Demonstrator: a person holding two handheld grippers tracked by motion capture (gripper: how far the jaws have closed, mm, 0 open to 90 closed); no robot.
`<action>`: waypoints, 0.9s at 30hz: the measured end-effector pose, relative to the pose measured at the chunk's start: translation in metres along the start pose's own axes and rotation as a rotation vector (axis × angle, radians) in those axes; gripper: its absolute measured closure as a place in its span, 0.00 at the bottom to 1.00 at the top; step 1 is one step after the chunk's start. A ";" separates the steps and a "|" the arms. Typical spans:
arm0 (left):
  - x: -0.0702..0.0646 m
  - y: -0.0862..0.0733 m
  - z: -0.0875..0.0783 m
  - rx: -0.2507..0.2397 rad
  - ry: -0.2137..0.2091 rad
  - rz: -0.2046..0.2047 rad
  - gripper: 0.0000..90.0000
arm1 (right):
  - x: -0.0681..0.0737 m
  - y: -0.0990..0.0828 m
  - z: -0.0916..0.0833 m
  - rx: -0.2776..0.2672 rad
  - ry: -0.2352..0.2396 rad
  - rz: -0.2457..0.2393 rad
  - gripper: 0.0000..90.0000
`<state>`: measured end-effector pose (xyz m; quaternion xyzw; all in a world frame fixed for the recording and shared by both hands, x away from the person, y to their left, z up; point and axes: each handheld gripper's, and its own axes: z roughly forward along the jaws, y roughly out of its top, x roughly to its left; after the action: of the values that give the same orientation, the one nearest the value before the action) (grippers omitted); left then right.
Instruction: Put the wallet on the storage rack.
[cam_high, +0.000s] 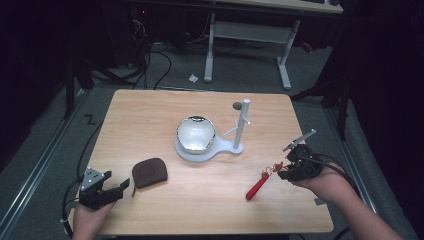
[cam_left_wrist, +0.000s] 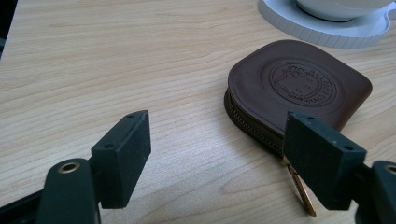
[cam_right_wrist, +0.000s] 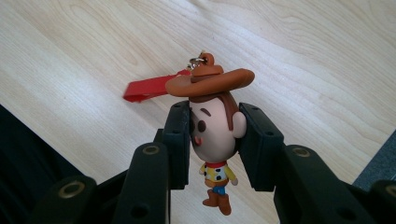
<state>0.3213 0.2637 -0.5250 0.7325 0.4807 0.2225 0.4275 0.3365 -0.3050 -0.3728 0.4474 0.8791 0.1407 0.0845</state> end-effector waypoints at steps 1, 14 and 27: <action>0.000 0.000 0.000 -0.001 0.000 0.002 0.27 | 0.001 0.001 -0.002 0.001 -0.009 0.001 0.74; -0.002 0.001 -0.004 -0.012 0.000 0.006 0.26 | 0.002 0.015 -0.027 -0.007 -0.035 -0.021 0.74; -0.003 0.001 -0.003 -0.011 -0.004 0.008 0.26 | 0.007 0.032 -0.043 -0.035 -0.024 -0.030 0.74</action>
<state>0.3186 0.2622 -0.5224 0.7325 0.4758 0.2253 0.4316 0.3454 -0.2890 -0.3216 0.4344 0.8820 0.1494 0.1052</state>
